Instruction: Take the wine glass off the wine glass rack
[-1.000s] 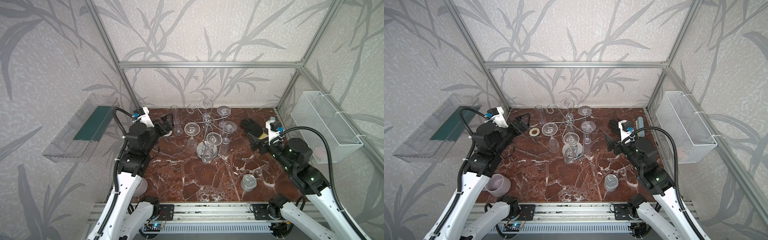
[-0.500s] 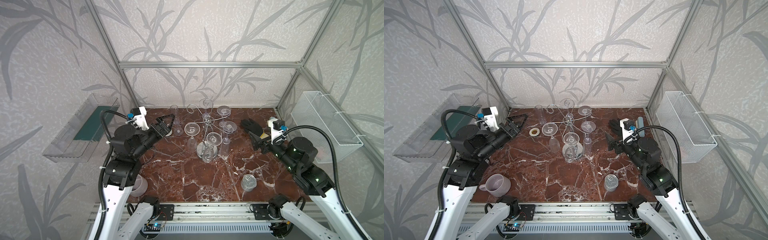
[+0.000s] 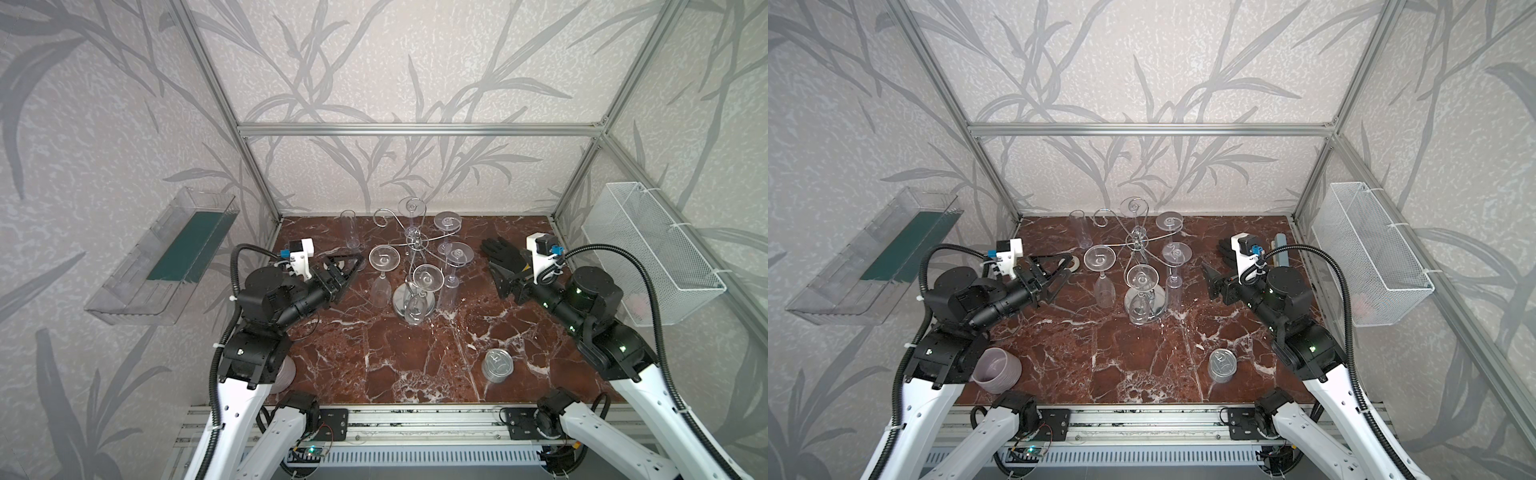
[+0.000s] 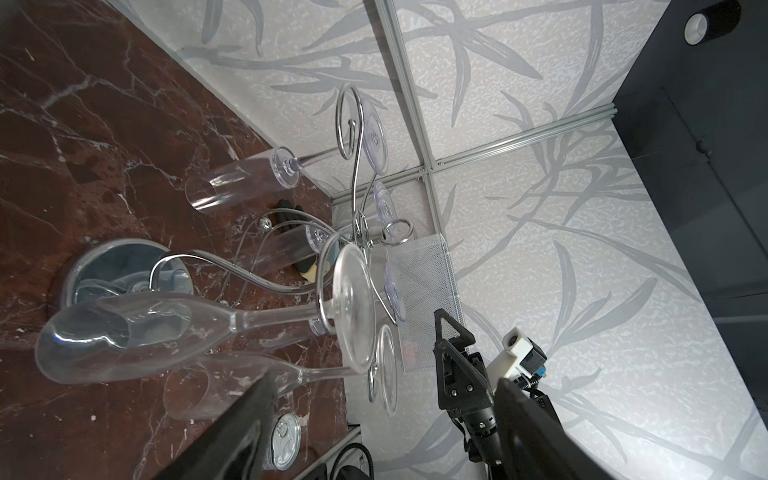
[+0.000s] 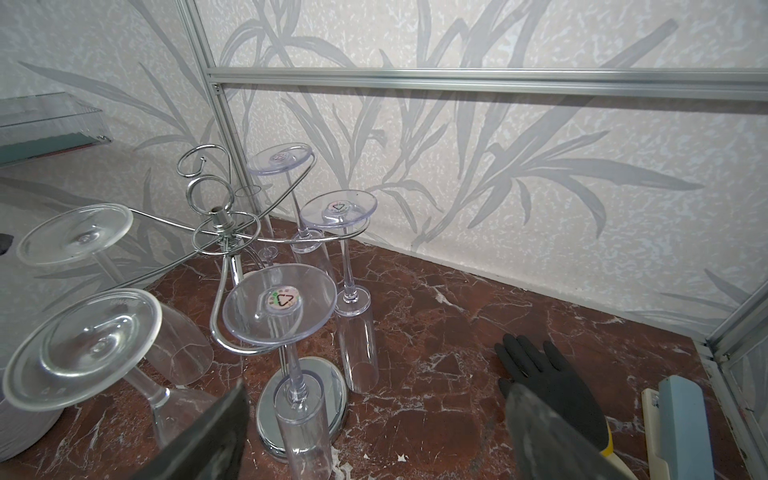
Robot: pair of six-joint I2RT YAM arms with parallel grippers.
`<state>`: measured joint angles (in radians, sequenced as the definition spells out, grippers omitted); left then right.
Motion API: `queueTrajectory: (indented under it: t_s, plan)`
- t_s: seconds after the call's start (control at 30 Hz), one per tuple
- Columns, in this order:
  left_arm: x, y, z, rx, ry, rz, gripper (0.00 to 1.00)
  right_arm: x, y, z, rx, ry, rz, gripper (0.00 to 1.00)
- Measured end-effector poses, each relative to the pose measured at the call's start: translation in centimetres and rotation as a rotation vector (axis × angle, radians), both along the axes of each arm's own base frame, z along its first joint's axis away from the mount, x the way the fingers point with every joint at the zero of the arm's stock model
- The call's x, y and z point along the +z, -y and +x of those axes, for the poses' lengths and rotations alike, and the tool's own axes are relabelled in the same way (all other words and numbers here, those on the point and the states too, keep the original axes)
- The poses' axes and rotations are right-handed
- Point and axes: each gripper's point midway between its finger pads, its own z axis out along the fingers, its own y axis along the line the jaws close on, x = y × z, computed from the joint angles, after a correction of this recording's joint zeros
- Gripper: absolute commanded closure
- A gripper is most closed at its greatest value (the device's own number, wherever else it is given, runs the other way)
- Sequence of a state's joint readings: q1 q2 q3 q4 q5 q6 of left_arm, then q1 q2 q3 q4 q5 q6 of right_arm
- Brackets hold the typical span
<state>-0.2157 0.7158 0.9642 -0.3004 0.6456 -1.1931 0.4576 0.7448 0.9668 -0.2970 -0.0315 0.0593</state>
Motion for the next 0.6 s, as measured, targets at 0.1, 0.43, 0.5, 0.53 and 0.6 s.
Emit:
queueTrajectory:
  t_s: [0.1, 0.43, 0.5, 0.53, 0.6]
  plan:
    - [-0.4, 1.0, 0.0, -0.035, -0.02, -0.008, 0.16, 0.0, 0.0, 0.0, 0.0, 0.001, 0.001, 0.06]
    - [-1.4, 3.3, 0.3, -0.09, -0.039, -0.007, 0.27, 0.5, 0.3, -0.4, -0.006, 0.017, 0.008, 0.06]
    - [-1.5, 3.5, 0.5, -0.09, -0.044, -0.01, 0.28, 0.5, 0.3, -0.4, -0.006, 0.017, 0.008, 0.06]
    - [-1.5, 3.6, 0.6, -0.091, -0.045, -0.012, 0.29, 0.5, 0.3, -0.4, -0.006, 0.018, 0.008, 0.06]
    - [-1.6, 3.7, 0.8, -0.089, -0.046, -0.015, 0.33, 0.5, 0.3, -0.3, -0.006, 0.02, 0.01, 0.06]
